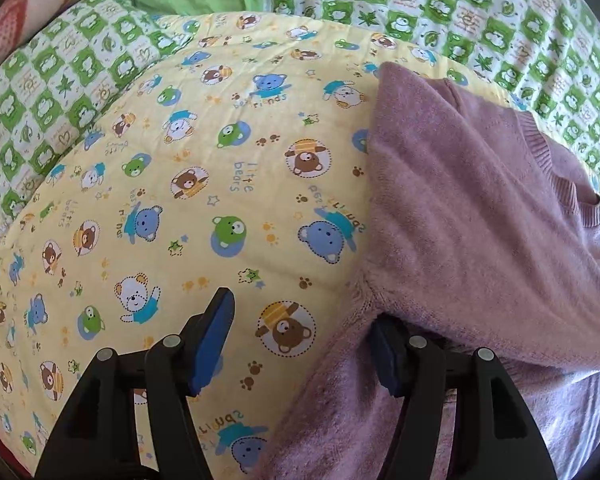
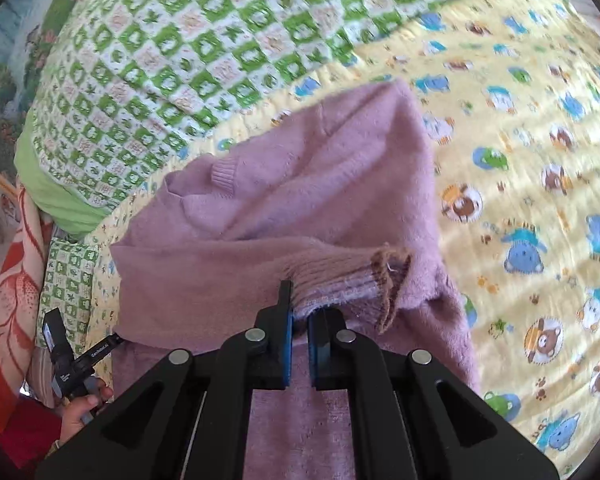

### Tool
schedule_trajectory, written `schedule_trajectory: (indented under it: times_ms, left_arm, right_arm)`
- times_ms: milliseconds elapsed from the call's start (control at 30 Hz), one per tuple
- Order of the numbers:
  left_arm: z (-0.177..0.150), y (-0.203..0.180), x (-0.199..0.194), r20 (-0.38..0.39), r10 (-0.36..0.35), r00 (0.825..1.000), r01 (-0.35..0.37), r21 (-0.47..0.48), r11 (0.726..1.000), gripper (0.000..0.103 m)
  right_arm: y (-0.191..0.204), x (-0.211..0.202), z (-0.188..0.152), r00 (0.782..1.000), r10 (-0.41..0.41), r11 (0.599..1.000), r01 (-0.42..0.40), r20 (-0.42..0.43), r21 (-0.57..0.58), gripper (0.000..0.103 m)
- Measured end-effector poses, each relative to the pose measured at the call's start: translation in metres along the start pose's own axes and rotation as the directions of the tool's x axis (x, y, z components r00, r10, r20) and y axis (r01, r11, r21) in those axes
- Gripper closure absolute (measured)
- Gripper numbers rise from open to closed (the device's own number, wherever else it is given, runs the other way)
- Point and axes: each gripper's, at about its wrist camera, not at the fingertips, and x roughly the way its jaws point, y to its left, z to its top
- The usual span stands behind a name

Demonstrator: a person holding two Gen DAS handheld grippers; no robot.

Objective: Fold small clothes

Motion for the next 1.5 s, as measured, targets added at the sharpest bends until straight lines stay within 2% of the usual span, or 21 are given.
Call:
schedule_trajectory:
  times_ms: [200,300,467,533,633,800,933,1033,1167,1200,1233,1300,1333,1500]
  left_arm:
    - [-0.002,0.018,0.011,-0.034,-0.031,0.999,0.027,-0.105,0.994,0.039]
    - [-0.004,0.023,0.012,-0.041,-0.046,0.998,0.041,-0.134,0.990,0.038]
    - [-0.011,0.027,0.010,-0.051,-0.065,0.997,0.059,-0.115,0.992,0.037]
    - [-0.014,0.029,0.007,-0.054,-0.068,0.996,0.062,-0.097,0.993,0.037]
    - [-0.023,0.035,0.000,-0.060,-0.068,0.996,0.063,-0.071,0.995,0.037]
    - [-0.041,0.051,-0.022,-0.091,-0.110,0.990,0.104,-0.068,0.992,0.038]
    - [-0.041,0.061,-0.057,-0.047,-0.168,0.985,0.165,-0.064,0.984,0.038]
    - [-0.027,0.060,-0.073,-0.006,-0.194,0.981,0.193,-0.059,0.979,0.035]
    - [0.007,0.040,-0.060,-0.007,-0.192,0.981,0.191,-0.057,0.980,0.034]
    - [0.014,0.033,-0.054,-0.012,-0.191,0.982,0.190,-0.055,0.980,0.034]
    - [0.021,0.024,-0.045,-0.020,-0.185,0.983,0.183,-0.054,0.982,0.034]
    - [0.040,0.013,-0.026,-0.046,-0.188,0.981,0.185,-0.054,0.981,0.033]
    - [0.049,0.009,-0.018,-0.052,-0.193,0.980,0.190,-0.059,0.980,0.032]
    - [0.079,-0.002,0.022,-0.091,-0.230,0.969,0.220,-0.106,0.970,0.027]
  right_arm:
    - [0.007,0.014,0.000,0.999,0.032,0.998,-0.034,-0.035,-0.059,0.096]
    - [0.006,0.026,-0.003,0.998,0.020,0.997,-0.024,-0.060,-0.080,0.096]
    - [-0.013,0.036,-0.016,0.991,-0.025,0.999,0.019,-0.133,-0.045,0.094]
    - [-0.020,0.034,-0.023,0.988,-0.046,0.998,0.040,-0.147,-0.042,0.089]
    - [-0.028,0.027,-0.031,0.985,-0.073,0.997,0.067,-0.159,-0.041,0.087]
    - [-0.031,0.010,-0.036,0.984,-0.115,0.993,0.110,-0.135,-0.048,0.087]
    - [-0.023,-0.004,-0.027,0.985,-0.156,0.984,0.150,-0.067,-0.094,0.087]
    - [-0.018,-0.009,-0.010,0.989,-0.147,0.985,0.144,-0.023,-0.099,0.087]
    - [-0.013,0.000,0.018,0.989,-0.147,0.982,0.146,0.006,-0.122,0.086]
    - [-0.015,0.004,0.026,0.989,-0.146,0.983,0.146,0.015,-0.114,0.079]
    - [-0.018,0.008,0.035,0.987,-0.158,0.982,0.160,0.024,-0.101,0.064]
    - [-0.028,0.016,0.052,0.981,-0.190,0.979,0.193,0.049,-0.059,0.046]
    - [-0.034,0.019,0.060,0.979,-0.196,0.980,0.198,0.060,-0.037,0.043]
    - [-0.064,0.044,0.099,0.973,-0.224,0.974,0.223,0.047,0.027,0.043]
